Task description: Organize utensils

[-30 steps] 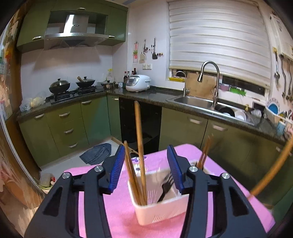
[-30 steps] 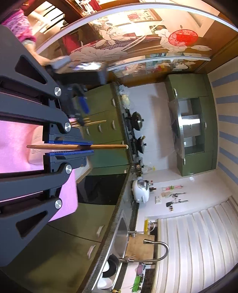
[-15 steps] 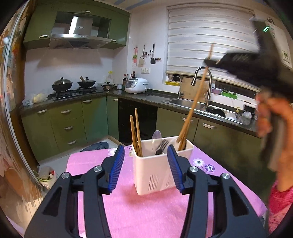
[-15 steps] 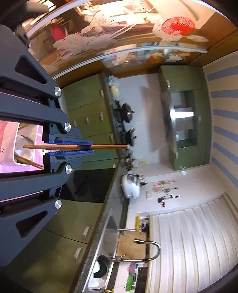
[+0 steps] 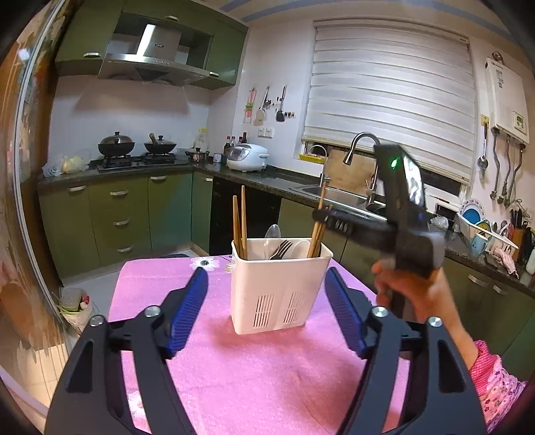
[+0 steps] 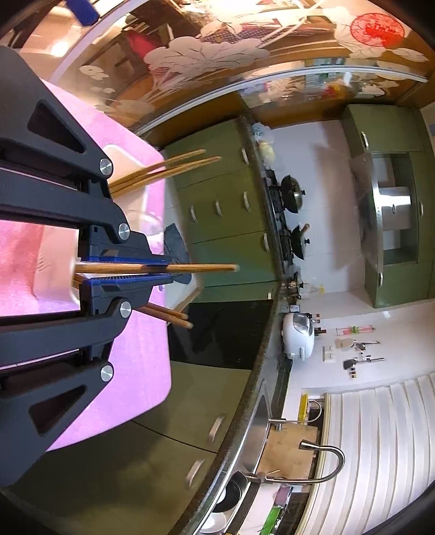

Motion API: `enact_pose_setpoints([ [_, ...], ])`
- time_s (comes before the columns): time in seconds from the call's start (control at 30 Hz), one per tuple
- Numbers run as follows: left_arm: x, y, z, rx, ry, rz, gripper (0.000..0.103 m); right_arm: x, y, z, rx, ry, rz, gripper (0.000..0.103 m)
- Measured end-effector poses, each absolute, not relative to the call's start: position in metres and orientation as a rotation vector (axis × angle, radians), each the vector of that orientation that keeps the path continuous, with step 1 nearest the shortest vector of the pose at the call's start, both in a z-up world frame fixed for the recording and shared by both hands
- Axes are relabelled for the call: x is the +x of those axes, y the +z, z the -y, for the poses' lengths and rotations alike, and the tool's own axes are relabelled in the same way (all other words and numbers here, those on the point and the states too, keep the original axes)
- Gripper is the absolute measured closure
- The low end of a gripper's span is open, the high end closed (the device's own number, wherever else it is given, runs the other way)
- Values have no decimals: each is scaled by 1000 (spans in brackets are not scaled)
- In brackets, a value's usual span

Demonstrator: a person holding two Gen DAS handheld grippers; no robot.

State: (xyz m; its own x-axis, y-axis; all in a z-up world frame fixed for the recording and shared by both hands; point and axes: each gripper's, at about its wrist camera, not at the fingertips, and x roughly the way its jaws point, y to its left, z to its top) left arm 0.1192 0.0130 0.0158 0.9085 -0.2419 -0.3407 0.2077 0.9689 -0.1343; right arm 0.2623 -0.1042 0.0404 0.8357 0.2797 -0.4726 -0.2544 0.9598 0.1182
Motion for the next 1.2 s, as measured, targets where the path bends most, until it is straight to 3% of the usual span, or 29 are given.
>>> enact_pose_setpoints([
  [0.1, 111, 18, -14, -96, -228, -343, 26, 251, 30, 106, 45, 281, -495, 67],
  [0.23, 99, 20, -13, -86, -217, -321, 20, 228, 24, 108, 43, 283, -479, 64],
  [0.33, 89, 21, -11, -81, -217, -312, 11, 207, 23, 115, 43, 290, -468, 51],
  [0.4, 81, 20, -10, -81, -218, -305, 10, 190, 19, 118, 47, 299, -467, 40],
  [0.5, 72, 16, -11, -86, -215, -298, 8, 156, 9, 132, 68, 307, -467, 32],
  [1.2, 6, -20, -4, -86, -200, -369, 7, -24, -24, 172, 4, 267, -456, 9],
])
